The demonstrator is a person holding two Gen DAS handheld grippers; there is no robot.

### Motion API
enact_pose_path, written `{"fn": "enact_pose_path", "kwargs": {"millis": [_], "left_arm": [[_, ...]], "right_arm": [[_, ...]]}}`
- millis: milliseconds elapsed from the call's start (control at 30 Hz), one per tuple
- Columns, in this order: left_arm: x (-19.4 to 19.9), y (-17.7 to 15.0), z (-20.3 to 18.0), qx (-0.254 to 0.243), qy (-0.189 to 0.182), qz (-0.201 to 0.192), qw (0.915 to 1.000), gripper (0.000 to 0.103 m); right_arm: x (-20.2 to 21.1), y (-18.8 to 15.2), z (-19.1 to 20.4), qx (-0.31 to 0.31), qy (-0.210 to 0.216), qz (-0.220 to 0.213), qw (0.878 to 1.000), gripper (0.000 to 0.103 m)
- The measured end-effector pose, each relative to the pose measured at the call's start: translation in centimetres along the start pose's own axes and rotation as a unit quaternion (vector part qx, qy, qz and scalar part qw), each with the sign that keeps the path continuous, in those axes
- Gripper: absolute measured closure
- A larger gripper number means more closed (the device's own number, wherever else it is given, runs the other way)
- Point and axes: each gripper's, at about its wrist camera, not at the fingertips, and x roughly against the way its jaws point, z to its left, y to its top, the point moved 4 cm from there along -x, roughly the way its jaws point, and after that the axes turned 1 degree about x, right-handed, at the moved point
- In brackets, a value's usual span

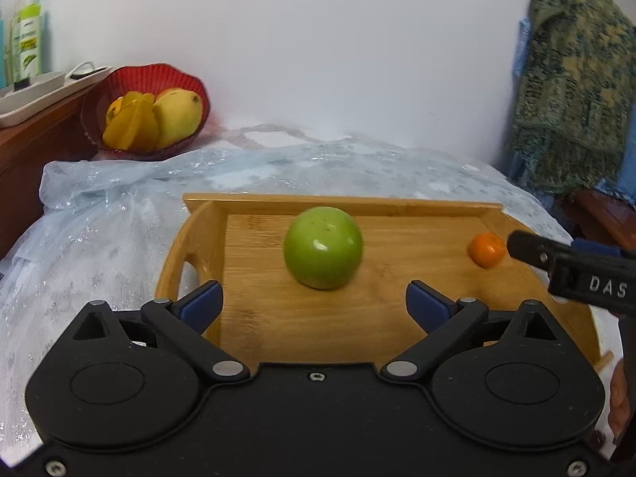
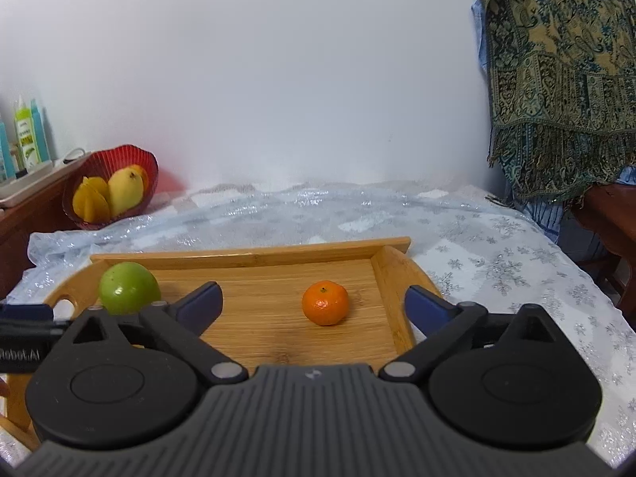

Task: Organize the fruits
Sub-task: 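Open both tools to release the apple and tangerine on the tray, then move both tools back toward the remaining fruit row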

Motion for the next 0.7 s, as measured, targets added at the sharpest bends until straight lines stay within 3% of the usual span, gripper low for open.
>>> {"fn": "enact_pose_path", "kwargs": {"millis": [267, 700], "left_arm": [[2.7, -0.7, -1.7, -0.055, 0.013, -0.038, 0.9977, 0.001], [4.9, -3.7, -1.4, -0.036, 0.002, -0.024, 0.9990, 0.001]], "right_arm": [[2.1, -1.1, -0.6, 0.000, 0.000, -0.010, 1.000, 0.000], [6.3, -3.5, 0.4, 0.008, 0.001, -0.045, 0.999, 0.000]]}}
